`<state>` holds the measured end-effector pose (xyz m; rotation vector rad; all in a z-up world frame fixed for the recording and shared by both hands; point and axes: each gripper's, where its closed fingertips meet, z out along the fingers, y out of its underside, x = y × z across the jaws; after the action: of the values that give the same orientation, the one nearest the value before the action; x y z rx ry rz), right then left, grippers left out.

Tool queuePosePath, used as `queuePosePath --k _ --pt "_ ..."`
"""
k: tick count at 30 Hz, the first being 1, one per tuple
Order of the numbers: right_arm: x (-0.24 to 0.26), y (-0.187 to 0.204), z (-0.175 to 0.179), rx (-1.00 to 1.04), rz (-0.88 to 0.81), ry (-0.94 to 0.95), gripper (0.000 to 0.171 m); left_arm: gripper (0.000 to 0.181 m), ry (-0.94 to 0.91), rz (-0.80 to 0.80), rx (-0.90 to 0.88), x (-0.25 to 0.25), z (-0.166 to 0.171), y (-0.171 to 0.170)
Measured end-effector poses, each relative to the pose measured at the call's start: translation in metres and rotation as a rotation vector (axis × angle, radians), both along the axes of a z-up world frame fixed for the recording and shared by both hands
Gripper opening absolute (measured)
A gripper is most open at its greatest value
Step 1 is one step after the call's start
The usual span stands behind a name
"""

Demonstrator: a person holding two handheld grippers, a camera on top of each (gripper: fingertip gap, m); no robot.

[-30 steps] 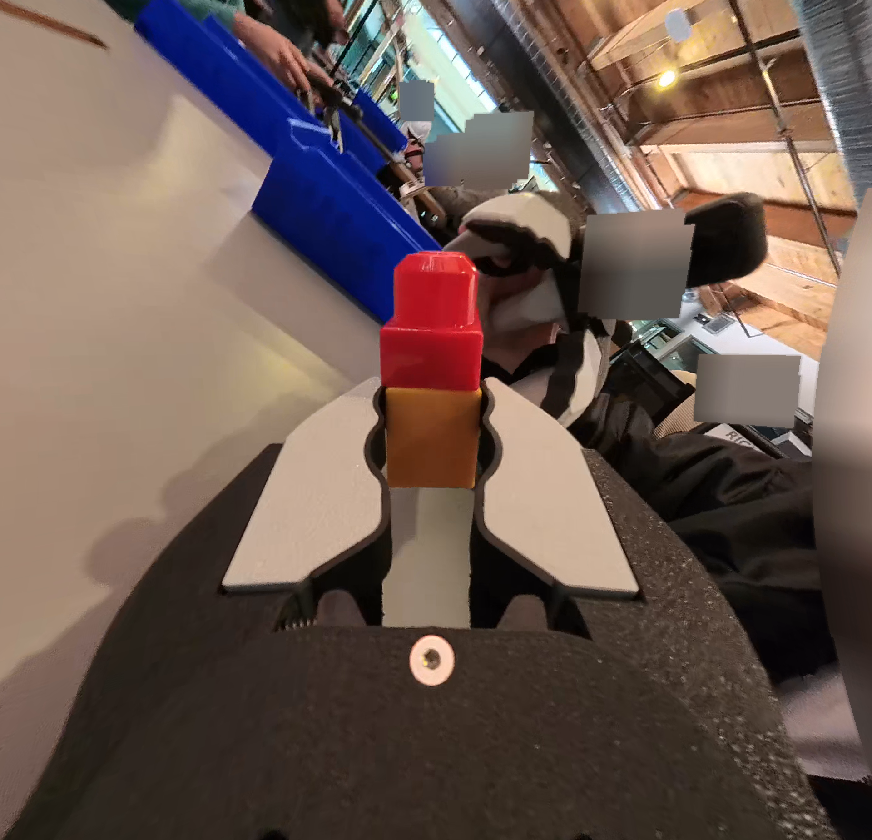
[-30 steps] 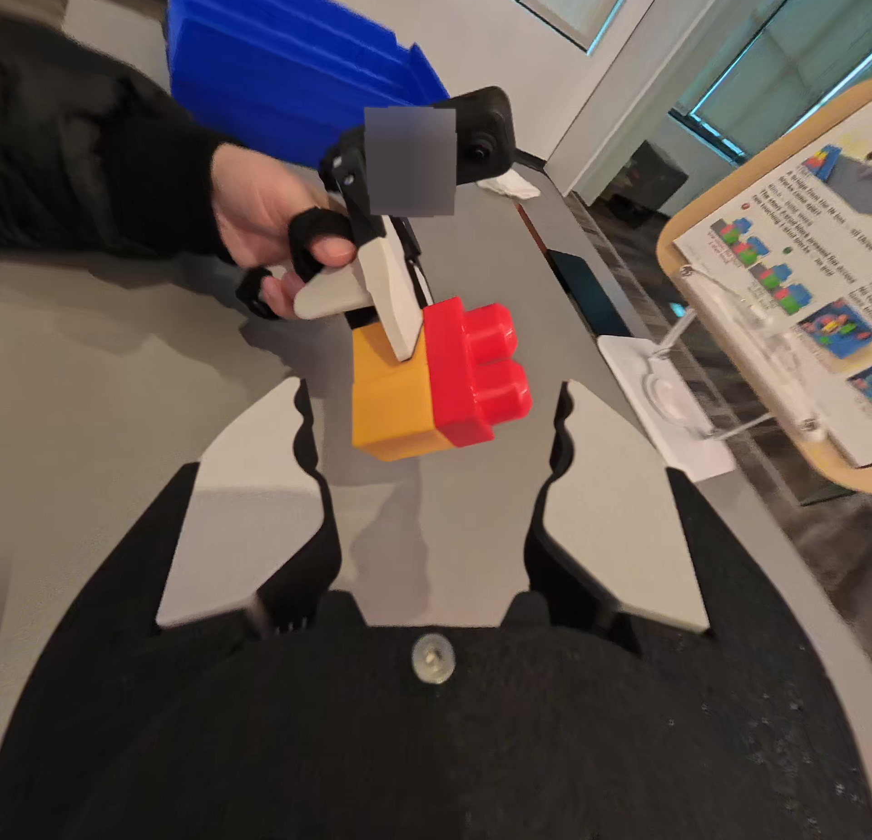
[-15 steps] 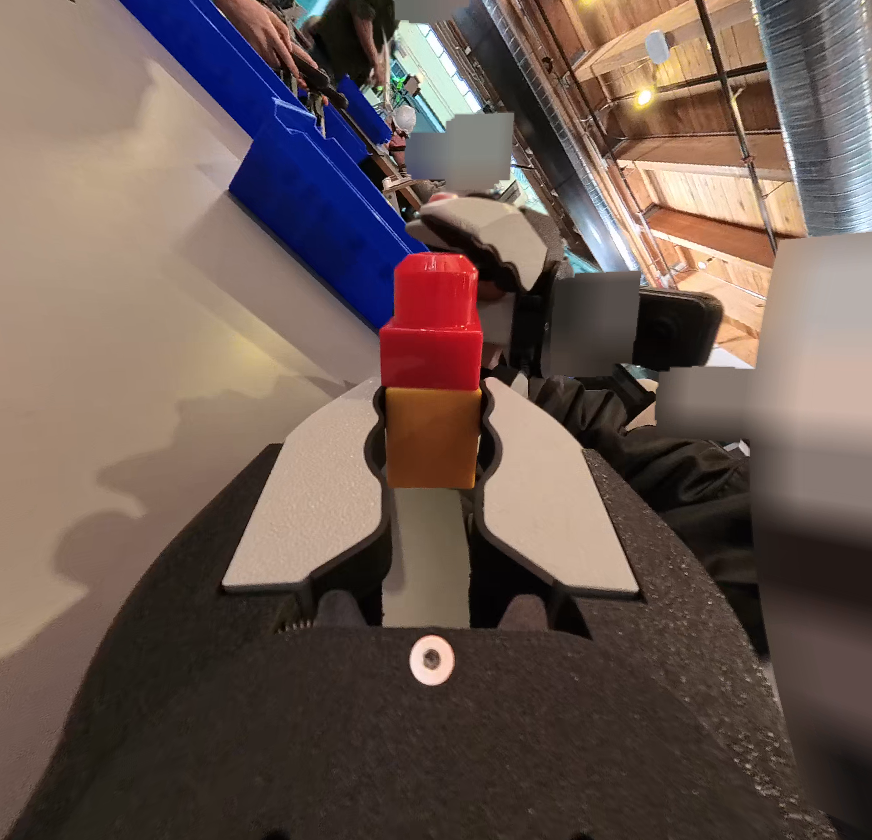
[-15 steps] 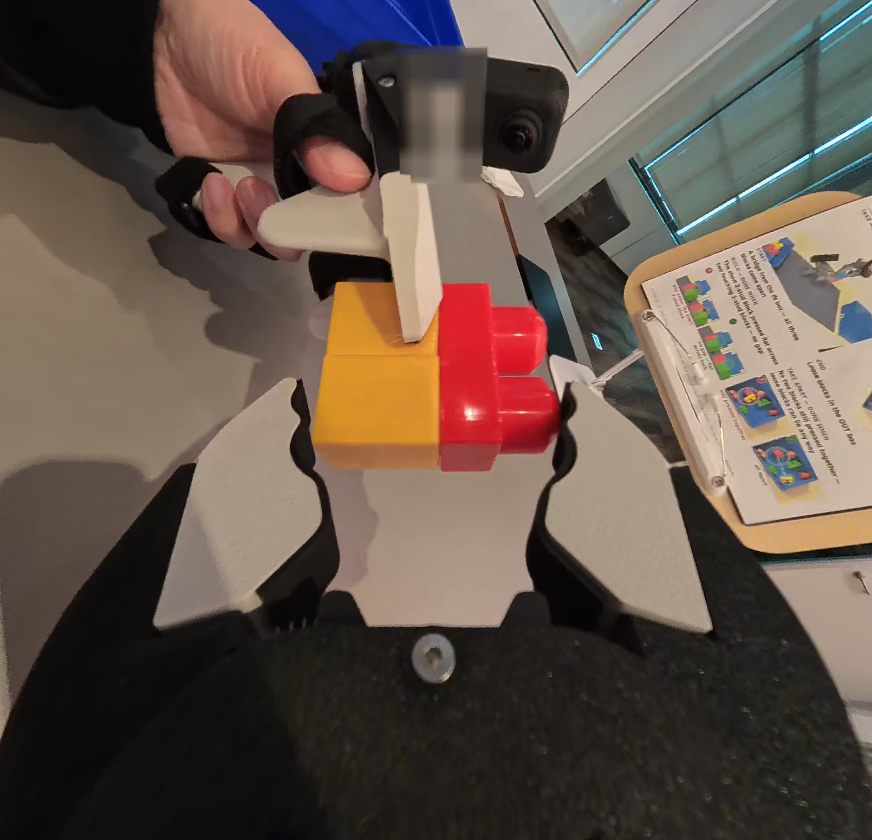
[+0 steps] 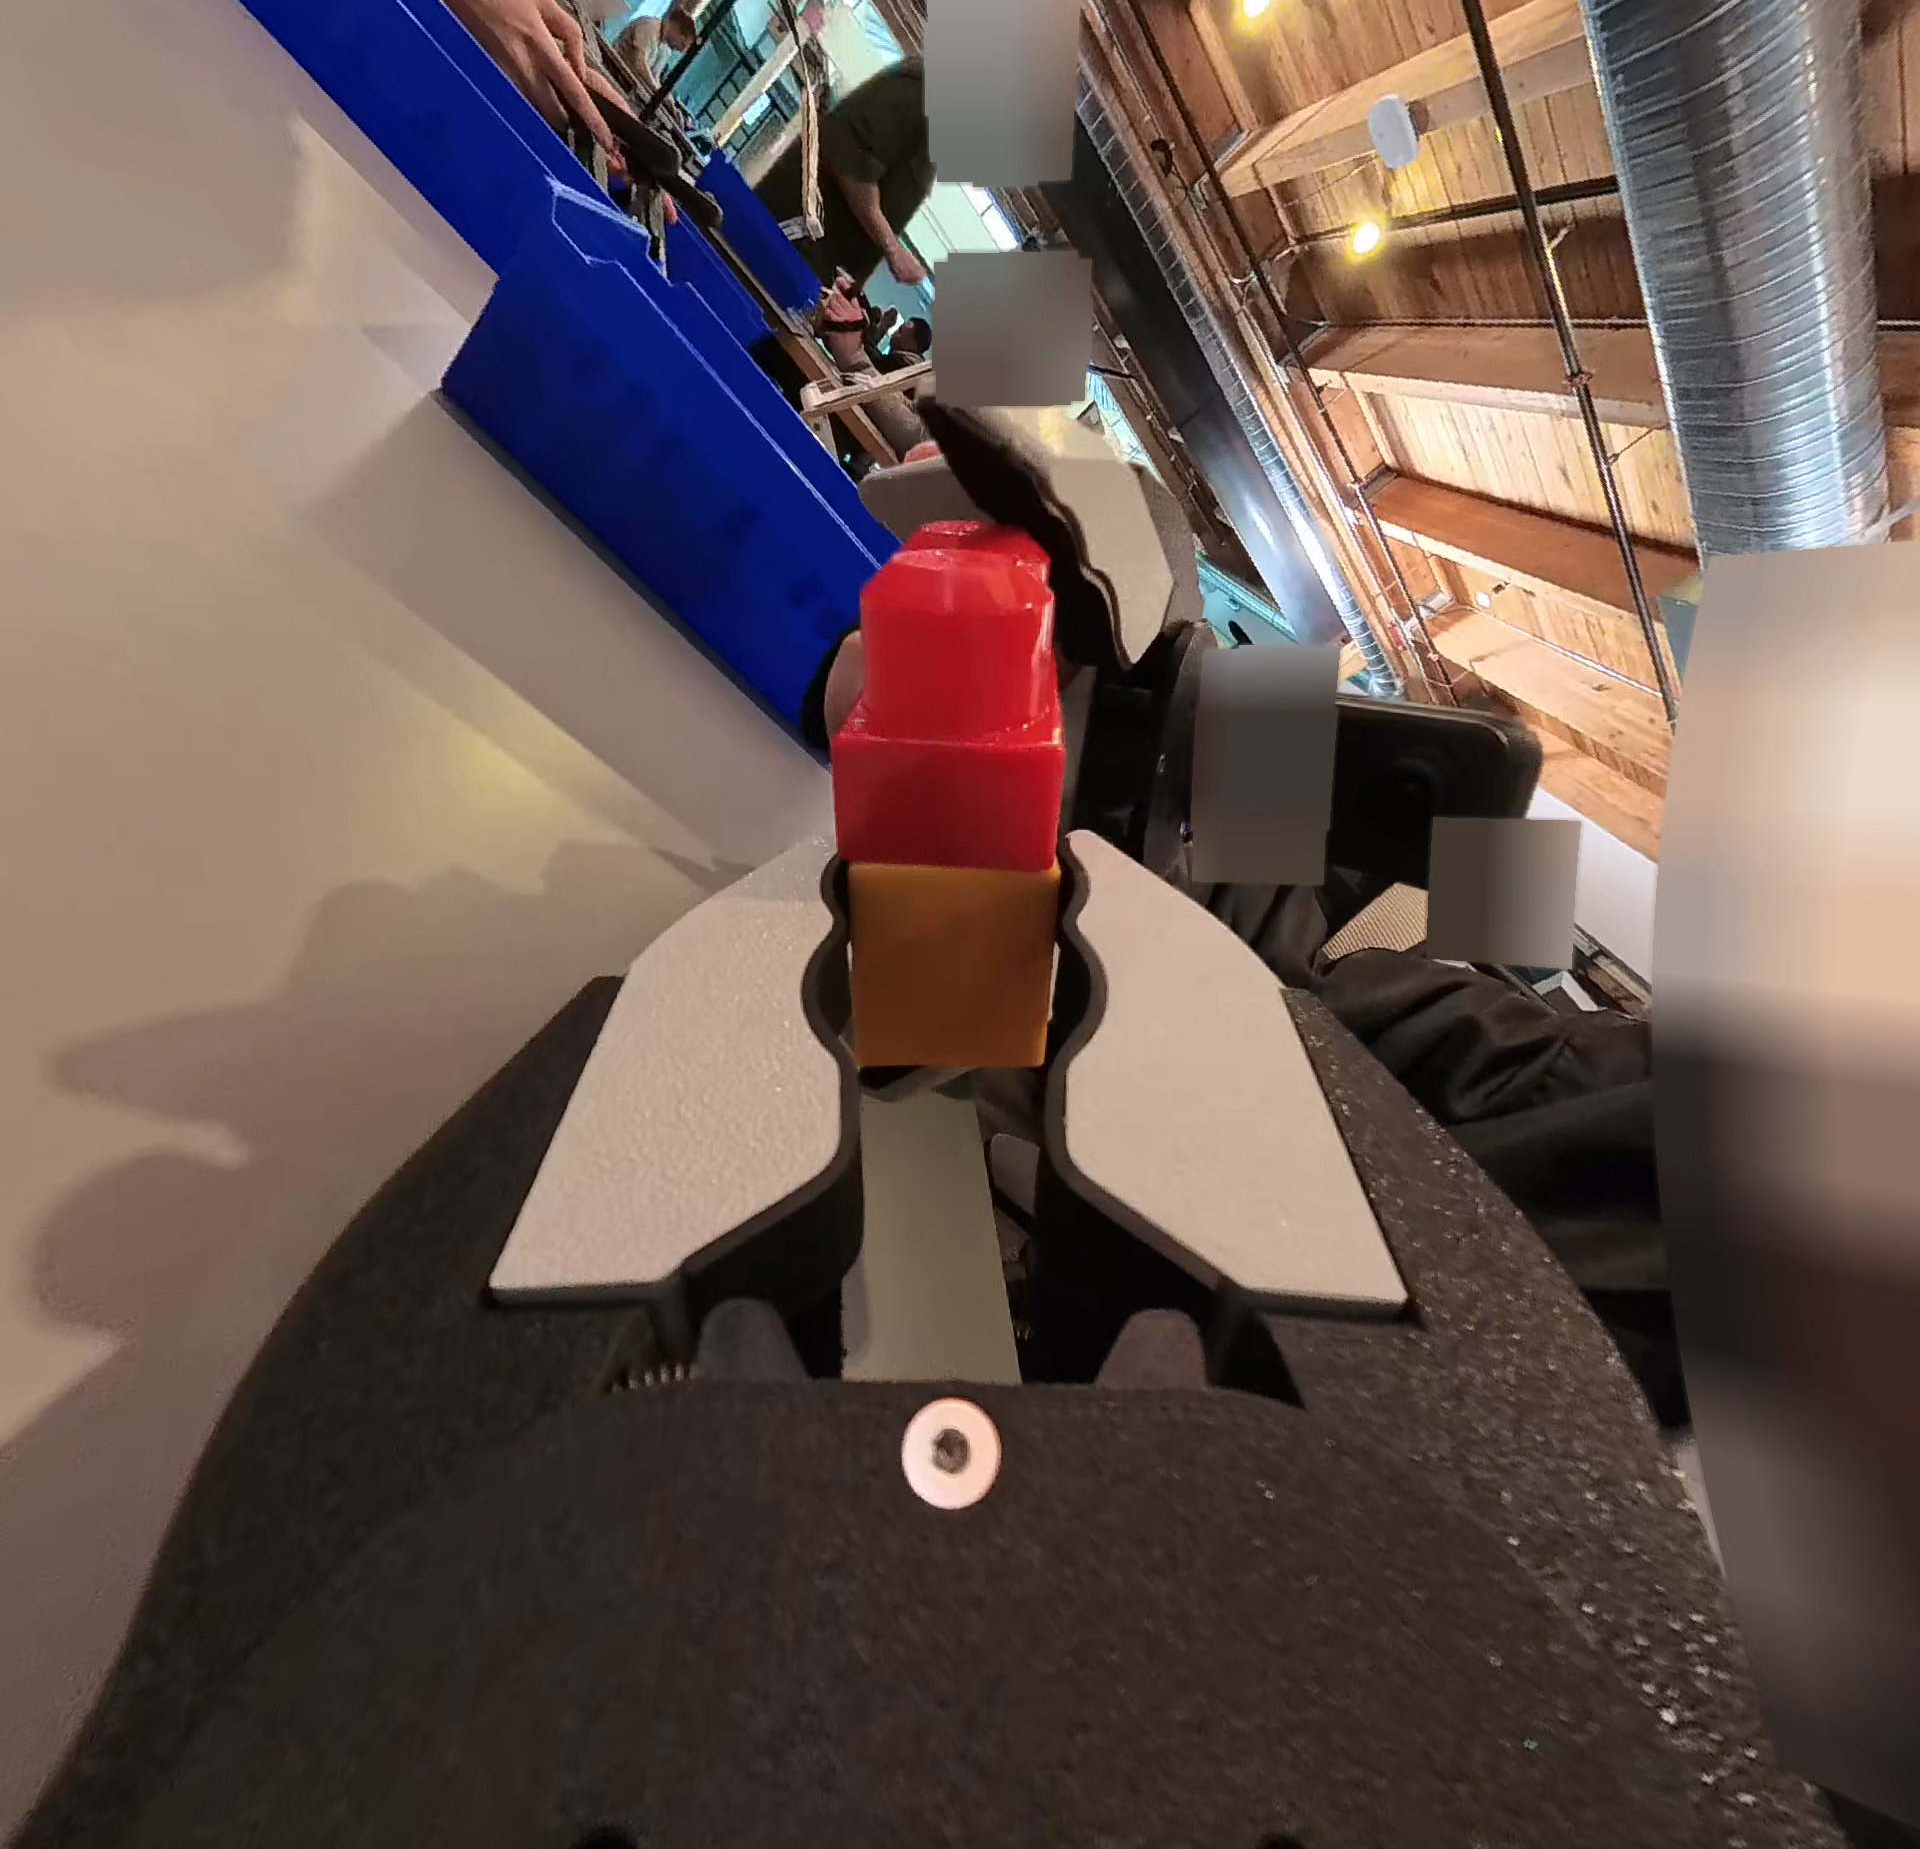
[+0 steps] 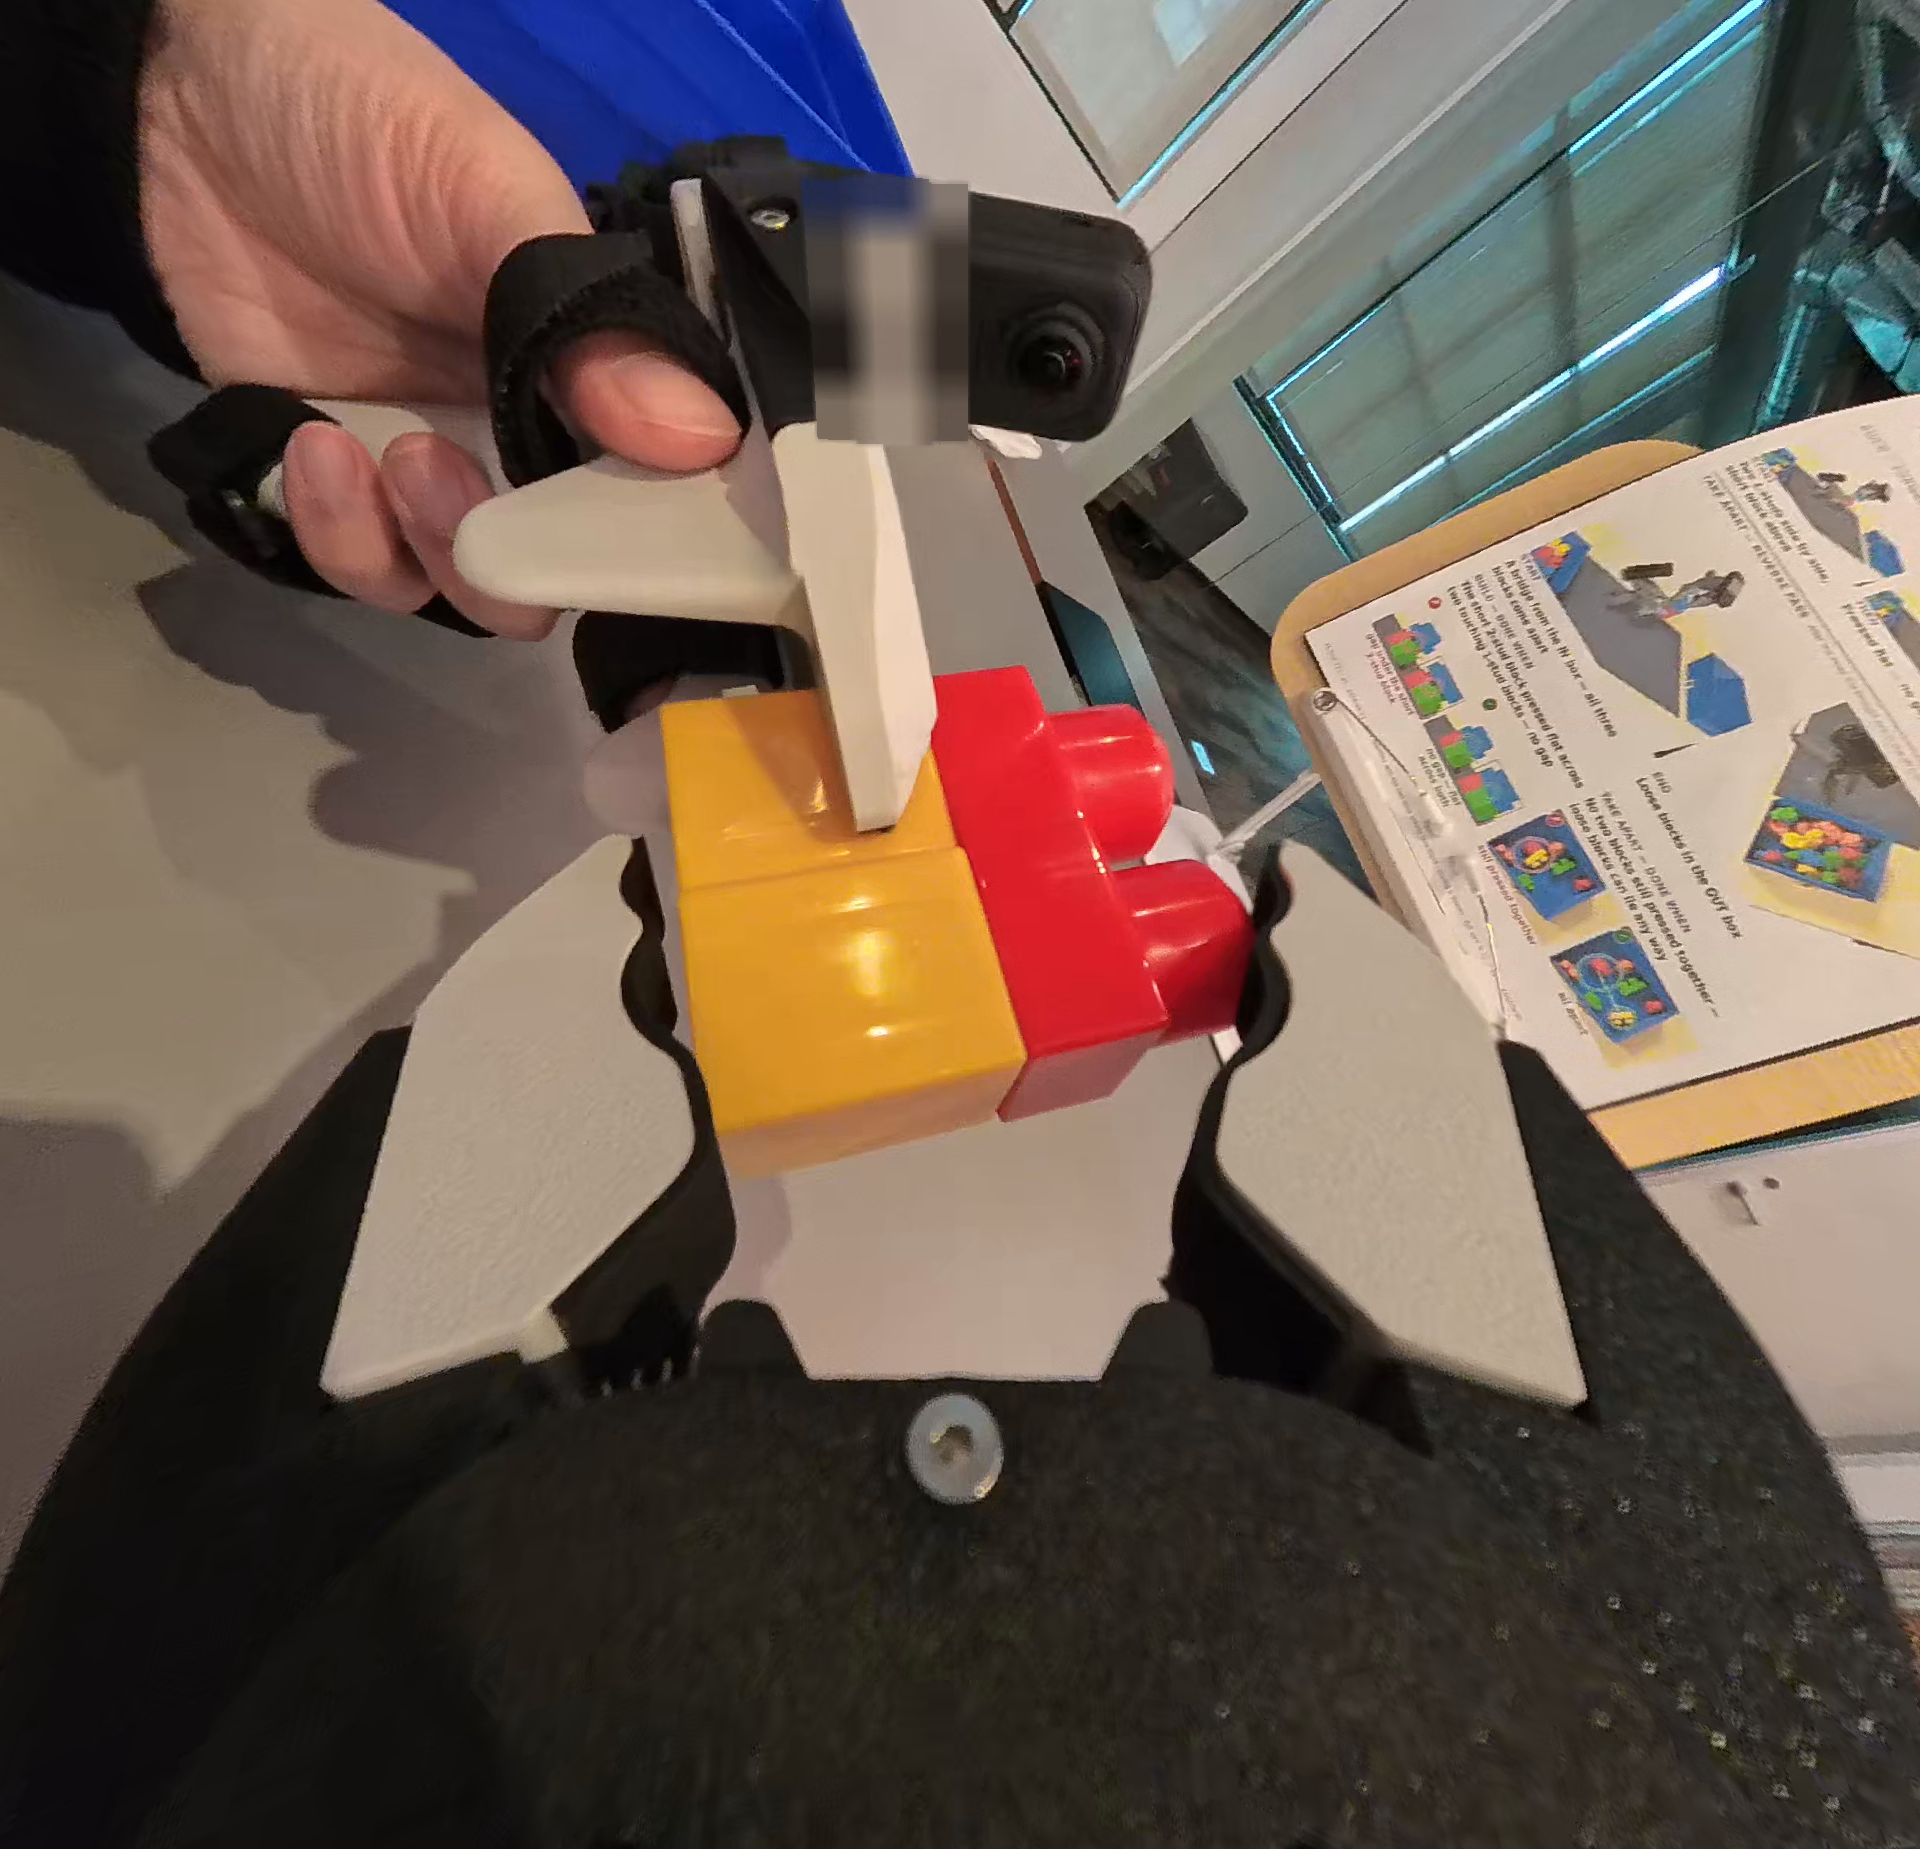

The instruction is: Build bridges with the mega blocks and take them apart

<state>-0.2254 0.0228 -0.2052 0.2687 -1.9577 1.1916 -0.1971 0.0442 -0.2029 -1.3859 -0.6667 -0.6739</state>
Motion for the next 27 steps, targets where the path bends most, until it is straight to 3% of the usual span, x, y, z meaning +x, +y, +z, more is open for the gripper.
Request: queuePosePath --k 18,27 --pt "0.000 0.009 0.015 0.002 -0.012 0.112 0.103 0.036 0.056 0.063 -0.038 -0.008 0.001 -0.007" --pt "0.010 0.004 -0.011 0.270 0.080 0.014 0.106 0.036 0.119 0.016 -0.114 0.003 -0.006 0.004"
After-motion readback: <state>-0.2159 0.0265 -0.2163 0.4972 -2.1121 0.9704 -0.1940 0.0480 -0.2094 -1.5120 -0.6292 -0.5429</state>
